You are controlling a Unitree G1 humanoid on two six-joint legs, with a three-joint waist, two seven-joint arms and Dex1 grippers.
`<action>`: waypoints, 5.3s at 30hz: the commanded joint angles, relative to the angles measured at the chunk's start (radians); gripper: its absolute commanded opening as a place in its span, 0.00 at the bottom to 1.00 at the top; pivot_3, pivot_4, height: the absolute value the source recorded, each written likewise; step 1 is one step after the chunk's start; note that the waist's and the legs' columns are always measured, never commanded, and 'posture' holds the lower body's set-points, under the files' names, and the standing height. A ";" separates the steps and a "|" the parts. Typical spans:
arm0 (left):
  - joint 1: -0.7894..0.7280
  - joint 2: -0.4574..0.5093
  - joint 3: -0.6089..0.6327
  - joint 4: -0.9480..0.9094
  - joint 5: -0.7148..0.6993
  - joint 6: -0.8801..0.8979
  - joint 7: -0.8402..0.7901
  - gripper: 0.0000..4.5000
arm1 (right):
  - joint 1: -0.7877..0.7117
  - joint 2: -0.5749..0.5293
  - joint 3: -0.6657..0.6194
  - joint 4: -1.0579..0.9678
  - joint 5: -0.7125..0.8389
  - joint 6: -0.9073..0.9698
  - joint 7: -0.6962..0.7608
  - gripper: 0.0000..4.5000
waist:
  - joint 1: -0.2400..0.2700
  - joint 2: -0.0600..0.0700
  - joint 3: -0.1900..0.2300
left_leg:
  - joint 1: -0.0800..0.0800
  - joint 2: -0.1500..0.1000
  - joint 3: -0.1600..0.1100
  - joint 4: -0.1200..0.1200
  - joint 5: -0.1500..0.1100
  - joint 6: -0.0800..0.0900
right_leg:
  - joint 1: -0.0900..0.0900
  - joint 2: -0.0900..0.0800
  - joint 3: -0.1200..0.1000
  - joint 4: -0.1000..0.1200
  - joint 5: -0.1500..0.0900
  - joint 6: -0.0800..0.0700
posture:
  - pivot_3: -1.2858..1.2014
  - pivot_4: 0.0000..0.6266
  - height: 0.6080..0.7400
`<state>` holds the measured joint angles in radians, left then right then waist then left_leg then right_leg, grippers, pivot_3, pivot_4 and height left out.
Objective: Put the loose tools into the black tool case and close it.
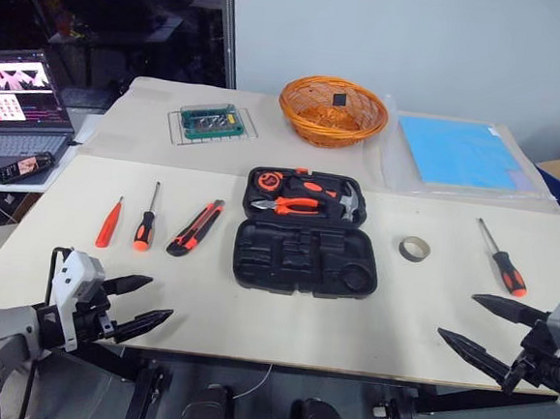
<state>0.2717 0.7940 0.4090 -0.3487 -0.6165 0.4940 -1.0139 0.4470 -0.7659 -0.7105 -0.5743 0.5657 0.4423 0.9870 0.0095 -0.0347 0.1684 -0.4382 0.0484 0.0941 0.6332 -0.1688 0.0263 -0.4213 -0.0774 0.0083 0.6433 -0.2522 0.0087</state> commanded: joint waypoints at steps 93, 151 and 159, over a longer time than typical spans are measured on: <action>-1.212 -0.467 -0.544 0.741 0.457 0.034 0.016 0.33 | -0.097 0.008 0.053 -0.281 0.155 0.080 -0.324 1.00 | 0.005 0.001 -0.007 | -0.018 -0.011 0.002 0.027 0.001 0.031 | 0.002 -0.002 0.003 0.000 0.017 0.026 | 0.52 0.24 1.00; -0.857 -0.441 -0.525 0.019 0.048 0.220 0.148 0.94 | -1.506 -0.124 0.878 1.874 -0.638 0.039 -0.523 1.00 | -0.023 0.010 -0.025 | -0.020 -0.019 0.016 0.024 0.000 0.043 | 0.000 -0.009 0.009 -0.013 0.024 0.037 | 0.52 0.24 1.00; -0.832 -0.436 -0.517 0.004 0.042 0.212 0.173 0.94 | -1.519 -0.100 0.731 1.905 -0.589 0.093 -0.564 0.56 | -0.026 0.010 -0.025 | -0.019 -0.019 0.017 0.025 0.000 0.043 | 0.000 -0.010 0.009 -0.013 0.025 0.035 | 0.52 0.24 1.00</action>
<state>-0.5649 0.3555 -0.1319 -0.3012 -0.5526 0.7279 -0.8428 -1.0423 -0.8609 0.0552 1.3414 -0.0297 0.5265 0.4230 -0.0161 -0.0247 0.1436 -0.4574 0.0297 0.1110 0.6578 -0.1689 0.0693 -0.4209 -0.0877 0.0170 0.6302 -0.2270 0.0440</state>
